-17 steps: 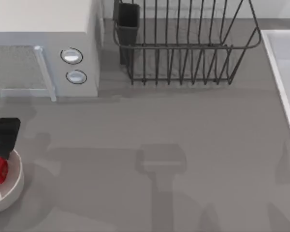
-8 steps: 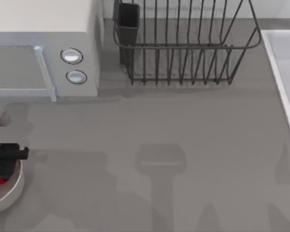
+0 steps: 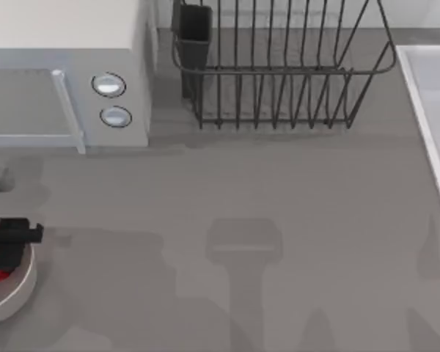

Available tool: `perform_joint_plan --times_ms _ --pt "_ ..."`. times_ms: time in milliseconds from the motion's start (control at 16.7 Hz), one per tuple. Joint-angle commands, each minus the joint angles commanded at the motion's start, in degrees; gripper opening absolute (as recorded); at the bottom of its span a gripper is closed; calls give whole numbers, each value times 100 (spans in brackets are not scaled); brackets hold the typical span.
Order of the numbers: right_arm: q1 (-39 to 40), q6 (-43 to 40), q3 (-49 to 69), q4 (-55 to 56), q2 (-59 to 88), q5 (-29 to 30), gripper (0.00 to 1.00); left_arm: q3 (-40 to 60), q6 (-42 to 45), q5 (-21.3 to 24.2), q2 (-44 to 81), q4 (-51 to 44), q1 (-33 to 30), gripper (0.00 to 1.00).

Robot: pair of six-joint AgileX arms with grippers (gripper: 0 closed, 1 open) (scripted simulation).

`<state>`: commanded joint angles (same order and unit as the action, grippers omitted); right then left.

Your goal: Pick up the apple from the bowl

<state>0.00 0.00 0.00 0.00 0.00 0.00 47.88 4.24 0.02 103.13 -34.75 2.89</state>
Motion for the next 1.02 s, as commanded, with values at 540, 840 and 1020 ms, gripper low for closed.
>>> perform_joint_plan --times_ms 540,840,1020 --pt "0 0 0 0 0 0 100 0 0 0 0 0 0 17" --pt "0 0 0 0 0 0 100 0 0 0 0 0 0 0" --pt "0 0 0 0 0 0 100 0 0 0 0 0 0 0"
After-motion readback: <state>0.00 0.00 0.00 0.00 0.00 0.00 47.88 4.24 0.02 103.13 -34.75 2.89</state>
